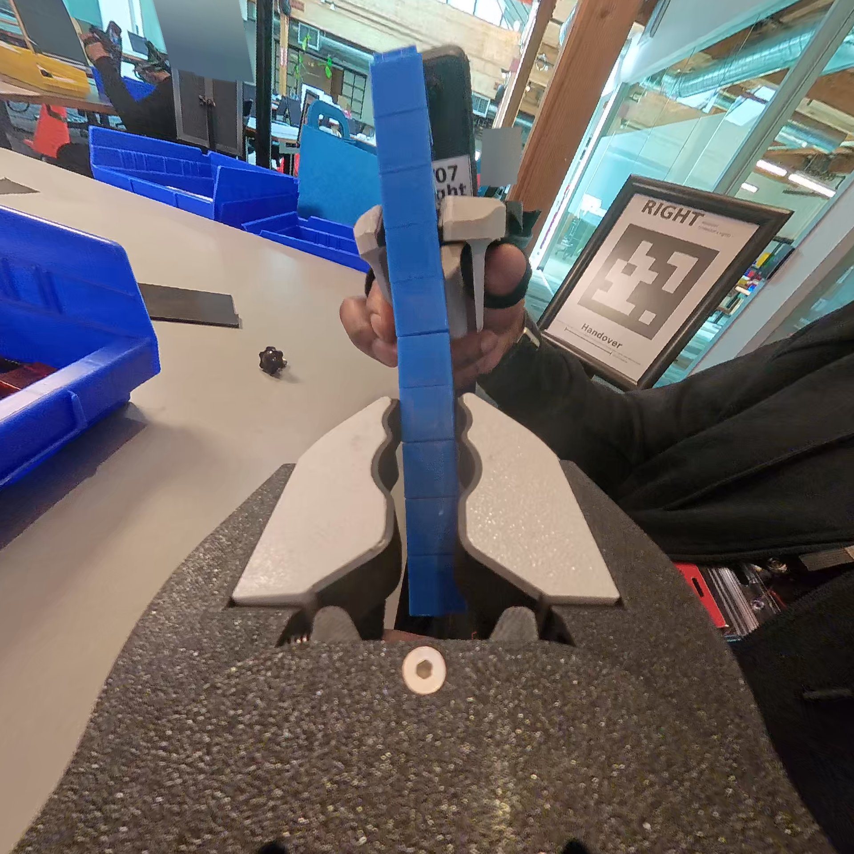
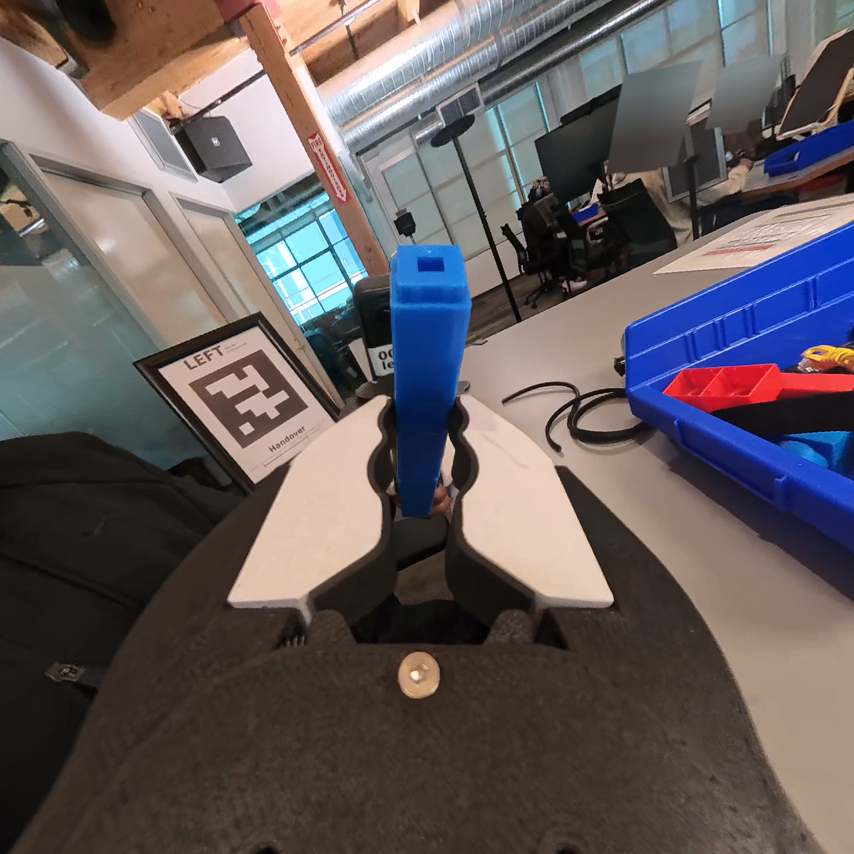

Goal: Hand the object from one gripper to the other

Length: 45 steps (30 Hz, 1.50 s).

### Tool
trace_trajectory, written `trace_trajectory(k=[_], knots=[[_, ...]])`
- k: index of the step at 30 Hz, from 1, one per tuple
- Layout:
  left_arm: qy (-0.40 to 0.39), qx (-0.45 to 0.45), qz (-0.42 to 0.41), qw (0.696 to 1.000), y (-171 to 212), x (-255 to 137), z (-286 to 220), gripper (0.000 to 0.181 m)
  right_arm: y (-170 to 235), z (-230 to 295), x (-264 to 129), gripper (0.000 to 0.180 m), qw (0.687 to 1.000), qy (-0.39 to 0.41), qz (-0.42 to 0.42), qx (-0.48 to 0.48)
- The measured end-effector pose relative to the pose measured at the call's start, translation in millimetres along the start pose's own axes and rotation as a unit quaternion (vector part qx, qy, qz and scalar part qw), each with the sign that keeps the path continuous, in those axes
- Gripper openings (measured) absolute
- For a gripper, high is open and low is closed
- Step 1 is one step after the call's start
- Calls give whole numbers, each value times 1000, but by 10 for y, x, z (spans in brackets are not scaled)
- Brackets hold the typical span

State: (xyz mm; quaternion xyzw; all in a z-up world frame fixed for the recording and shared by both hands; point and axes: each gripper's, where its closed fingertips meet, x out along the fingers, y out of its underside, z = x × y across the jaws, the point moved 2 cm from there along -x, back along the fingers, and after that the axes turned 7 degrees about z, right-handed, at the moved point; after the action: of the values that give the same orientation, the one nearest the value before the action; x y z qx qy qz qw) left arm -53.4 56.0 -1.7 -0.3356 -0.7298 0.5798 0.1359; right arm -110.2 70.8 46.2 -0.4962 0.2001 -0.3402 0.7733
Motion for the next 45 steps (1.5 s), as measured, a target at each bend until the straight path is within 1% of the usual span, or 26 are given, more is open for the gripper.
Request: trace_trajectory(k=[7,12,15,18,19,21,34,40,45], knots=[[9,-16,-52,998,-109,-55,25,22,-53,12,-19,22,999,19,-41,-7],[16,-20,-89,996,-184,-120,36,22,-41,5,-3,27,999,34,-31,-21],[14,-20,-94,995,-190,-131,50,22,-15,14,28,29,999,29,-24,-19],[16,-22,-96,995,-191,-125,54,22,55,17,101,32,999,28,2,-24],[16,-22,-97,995,-191,-121,52,22,74,17,125,31,999,29,8,-25],[16,-20,-98,995,-196,-112,43,22,94,26,162,22,999,28,10,-26],[3,-40,-135,990,-276,-89,38,22,31,27,149,21,997,29,-65,7],[4,-9,-142,990,-294,-79,-6,22,44,56,132,21,996,-25,-75,50],[-1,-20,-151,988,-276,-40,33,23,11,12,139,21,992,-10,-109,60]])
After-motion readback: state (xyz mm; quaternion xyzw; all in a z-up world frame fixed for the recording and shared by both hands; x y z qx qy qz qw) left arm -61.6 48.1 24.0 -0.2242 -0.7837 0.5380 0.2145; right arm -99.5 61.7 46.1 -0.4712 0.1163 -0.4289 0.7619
